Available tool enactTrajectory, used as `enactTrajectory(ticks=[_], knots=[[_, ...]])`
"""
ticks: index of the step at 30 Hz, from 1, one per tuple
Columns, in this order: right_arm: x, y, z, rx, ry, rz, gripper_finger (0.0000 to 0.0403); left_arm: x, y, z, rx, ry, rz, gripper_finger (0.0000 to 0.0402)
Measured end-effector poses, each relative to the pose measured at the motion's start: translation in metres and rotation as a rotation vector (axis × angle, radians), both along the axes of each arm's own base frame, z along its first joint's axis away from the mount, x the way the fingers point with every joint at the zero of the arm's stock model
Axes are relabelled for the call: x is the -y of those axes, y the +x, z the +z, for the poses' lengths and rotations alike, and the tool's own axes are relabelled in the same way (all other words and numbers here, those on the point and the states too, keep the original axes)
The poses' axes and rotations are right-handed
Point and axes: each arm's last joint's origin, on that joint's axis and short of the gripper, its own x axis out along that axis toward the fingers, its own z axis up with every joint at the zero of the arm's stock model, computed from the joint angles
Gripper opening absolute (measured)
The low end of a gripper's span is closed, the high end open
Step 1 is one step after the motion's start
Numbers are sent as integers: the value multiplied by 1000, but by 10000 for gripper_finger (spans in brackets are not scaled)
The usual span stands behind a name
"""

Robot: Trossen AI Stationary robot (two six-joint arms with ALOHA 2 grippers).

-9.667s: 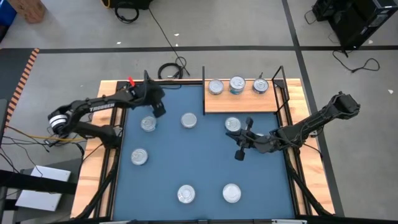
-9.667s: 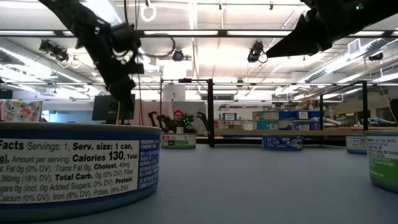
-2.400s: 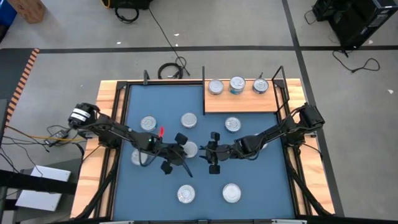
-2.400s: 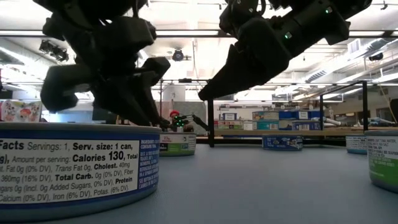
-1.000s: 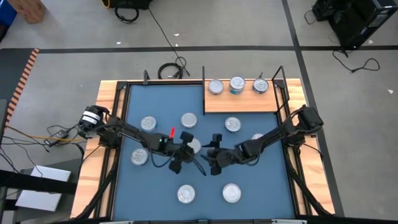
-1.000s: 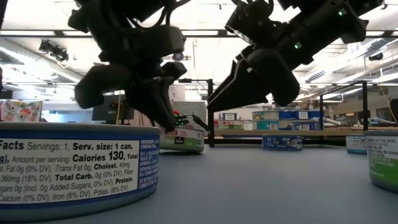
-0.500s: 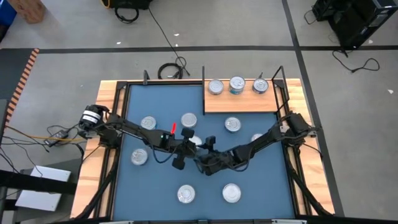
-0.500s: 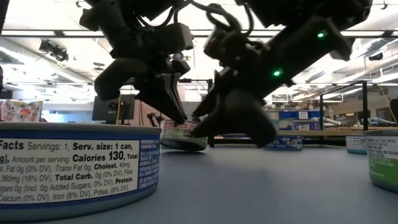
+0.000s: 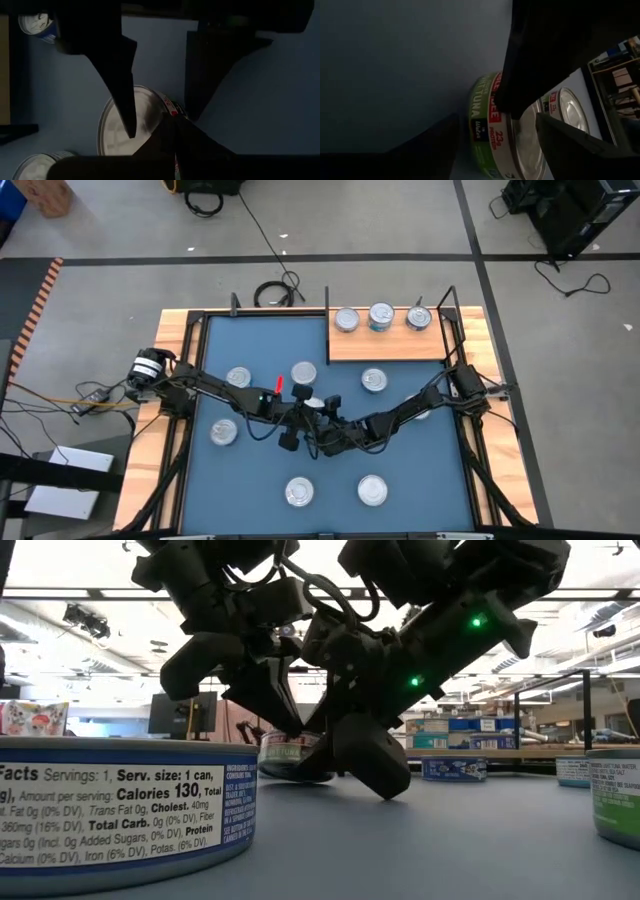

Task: Stack canned seafood by type on shelf
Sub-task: Stack the top left green tuna can onto the green tuna can on the shelf

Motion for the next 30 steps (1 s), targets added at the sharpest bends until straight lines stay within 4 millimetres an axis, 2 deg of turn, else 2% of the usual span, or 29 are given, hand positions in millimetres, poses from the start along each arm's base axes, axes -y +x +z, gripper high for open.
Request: enactTrajectory(ticks=[6, 16, 20, 25, 30], knots=[[3, 0, 0, -7, -2, -4, 240, 0, 0, 1, 10, -14, 16, 0], [3, 0, 0, -10, -12, -4, 156, 0, 1, 2, 20, -21, 41, 0], [3, 0, 0, -10, -26, -12, 149, 0, 1, 2, 26, -23, 42, 4], [3, 0, 1, -8, -31, -13, 151, 0, 1, 2, 28, -25, 39, 33], [1, 0, 1, -5, -32, -11, 151, 5, -1, 4, 26, -24, 24, 79]])
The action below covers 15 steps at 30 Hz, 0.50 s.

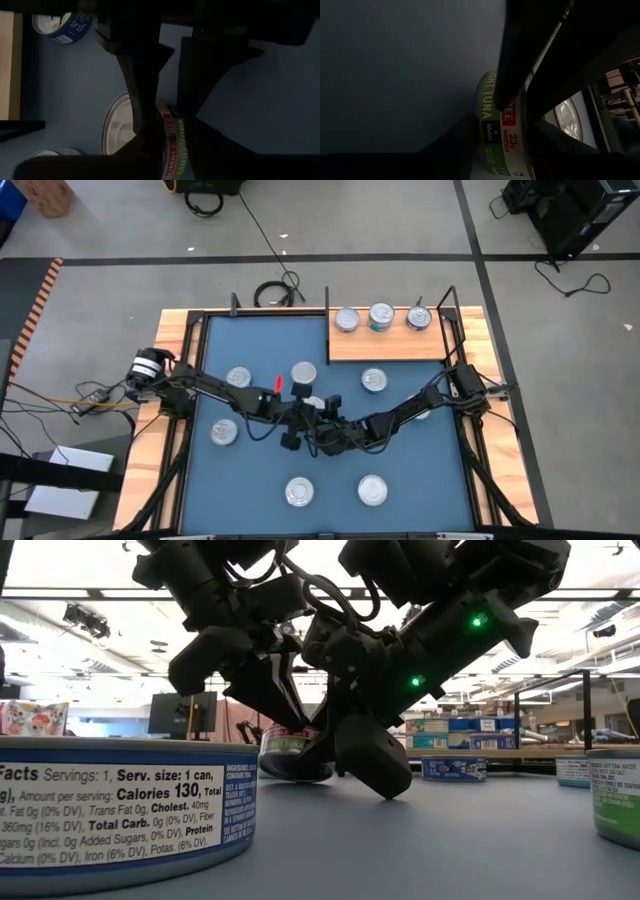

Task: Stack canned seafood by type on shelf
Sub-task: Stack the top left green tuna can onto the green tuna can on the shelf

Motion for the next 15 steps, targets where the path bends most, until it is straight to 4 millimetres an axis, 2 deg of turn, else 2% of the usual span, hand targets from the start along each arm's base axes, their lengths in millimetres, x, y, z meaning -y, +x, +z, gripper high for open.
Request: enactTrajectory(ticks=[5, 10, 15], knots=[[0, -1, 0, 1, -8, -10, 151, 7, -8, 9, -6, 15, -16, 127], [-5, -2, 3, 8, 7, -1, 151, 6, -22, 8, -5, 70, 10, 160], [-8, -4, 19, 63, 115, 7, 151, 9, -30, 3, -10, 173, 40, 184]])
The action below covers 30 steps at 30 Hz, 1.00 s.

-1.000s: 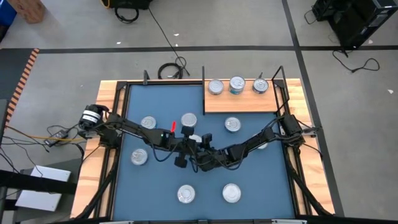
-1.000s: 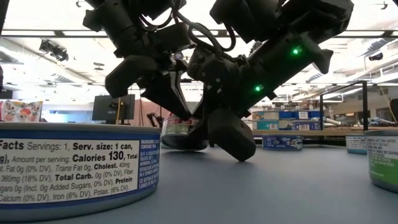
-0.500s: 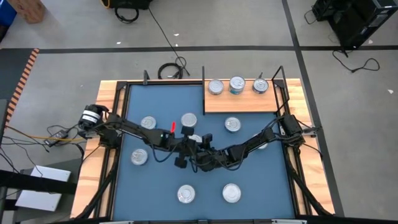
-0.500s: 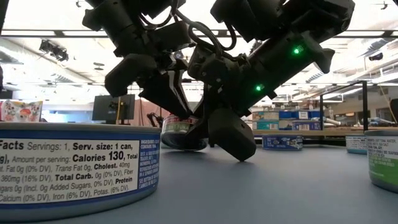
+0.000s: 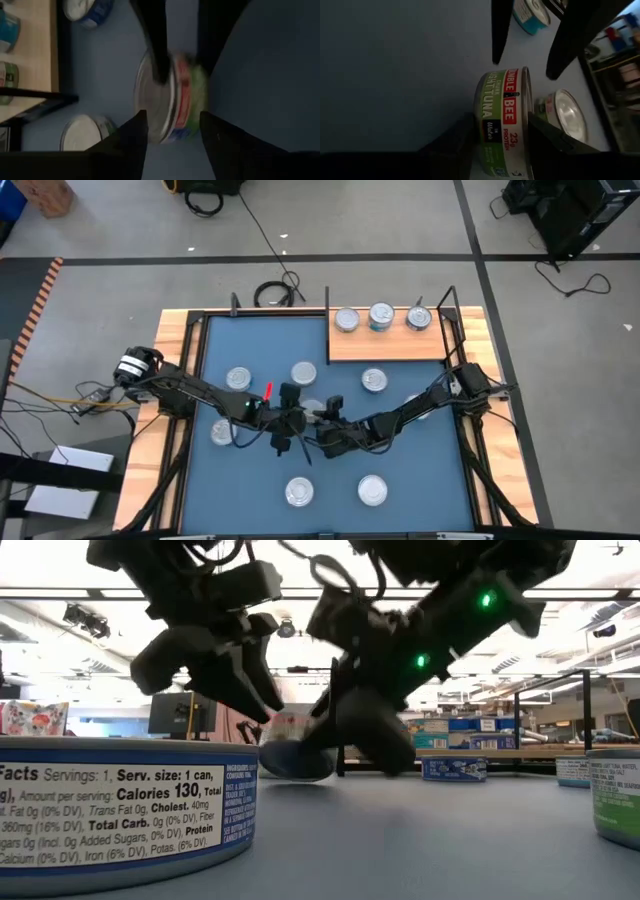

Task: Stack canned seafood by type on shelf
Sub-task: Stack the top left green tuna can onto the green tuna can on the shelf

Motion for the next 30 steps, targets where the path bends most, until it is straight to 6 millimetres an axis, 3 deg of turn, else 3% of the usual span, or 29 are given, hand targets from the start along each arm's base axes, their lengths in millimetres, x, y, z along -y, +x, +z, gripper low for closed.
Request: enactTrajectory(ticks=[4, 15, 20, 27, 30], knots=[[-1, -1, 10, 33, 111, 4, 151, 9, 0, -3, 14, 29, -44, 199], [-2, -2, 21, 85, 171, -12, 151, 14, 0, -2, 51, 57, -35, 223], [-3, -1, 22, 103, 180, -13, 151, 14, 1, -1, 68, 52, -35, 205], [-4, -1, 22, 110, 187, -8, 151, 15, 1, -1, 62, 39, -51, 144], [-5, -1, 22, 110, 188, -6, 152, 15, 1, -1, 63, 37, -51, 142]])
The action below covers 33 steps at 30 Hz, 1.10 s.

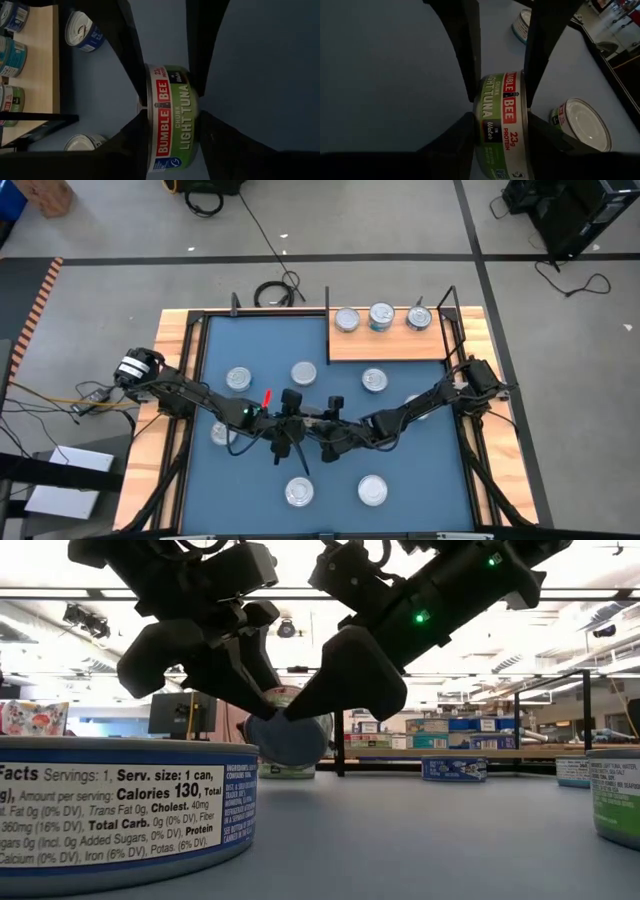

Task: Stack canned seafood by type on shelf
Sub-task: Stack the top left green tuna can onto the green tuna can on the shelf

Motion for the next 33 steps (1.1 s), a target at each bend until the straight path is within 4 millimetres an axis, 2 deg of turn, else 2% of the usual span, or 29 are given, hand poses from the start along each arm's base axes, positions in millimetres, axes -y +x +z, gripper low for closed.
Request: enactTrajectory(ticks=[4, 9, 15, 20, 23, 26, 30, 33], knots=[[-3, -2, 4, 14, 9, -11, 168, -2, 2, 4, 4, -1, 10, 142], [-11, -14, 25, 58, -40, -98, 201, -13, 11, 17, 19, 19, 71, 142], [-23, -42, 57, 73, -65, -166, 234, -35, 25, 41, 39, 58, 157, 142], [-26, -69, 80, 72, -47, -221, 239, -48, 37, 65, 92, 91, 187, 142], [-24, -85, 90, 63, -16, -260, 224, -53, 45, 81, 127, 147, 210, 142], [-22, -99, 97, 64, -9, -305, 193, -57, 57, 93, 143, 174, 216, 142], [-21, -116, 101, 59, -42, -351, 125, -61, 78, 103, 131, 235, 231, 142], [-18, -127, 102, 44, -45, -389, 58, -68, 94, 106, 101, 301, 258, 142]])
